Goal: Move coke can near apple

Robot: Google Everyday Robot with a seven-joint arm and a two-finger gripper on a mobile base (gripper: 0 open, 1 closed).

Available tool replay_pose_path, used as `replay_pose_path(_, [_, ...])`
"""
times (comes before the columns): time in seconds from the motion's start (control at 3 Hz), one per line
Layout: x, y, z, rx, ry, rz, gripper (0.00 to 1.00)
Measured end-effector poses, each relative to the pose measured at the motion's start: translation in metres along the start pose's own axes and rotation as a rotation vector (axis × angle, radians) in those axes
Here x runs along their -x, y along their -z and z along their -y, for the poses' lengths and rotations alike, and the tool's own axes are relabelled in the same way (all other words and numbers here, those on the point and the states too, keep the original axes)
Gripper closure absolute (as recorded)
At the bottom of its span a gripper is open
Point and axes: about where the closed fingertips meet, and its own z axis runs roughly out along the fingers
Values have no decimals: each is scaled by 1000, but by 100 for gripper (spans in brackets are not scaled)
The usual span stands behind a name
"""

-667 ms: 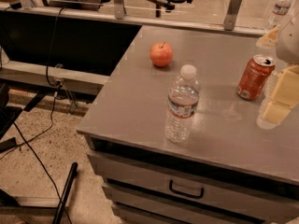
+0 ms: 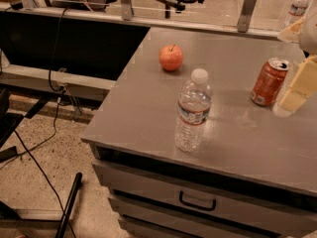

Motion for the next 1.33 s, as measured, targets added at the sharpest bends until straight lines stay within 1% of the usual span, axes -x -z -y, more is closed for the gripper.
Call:
replay_pose_path(0.33, [-9,-12,49,-34,-52,63,0])
replay_pose_path(0.67, [-13,-31,97,-68,-125,129,0])
replay_pose_path(1.0, [-24,-58,127,-76,-209,175,0])
replay_pose_path(1.33, [-47,-99,141,-32,-316,250,0])
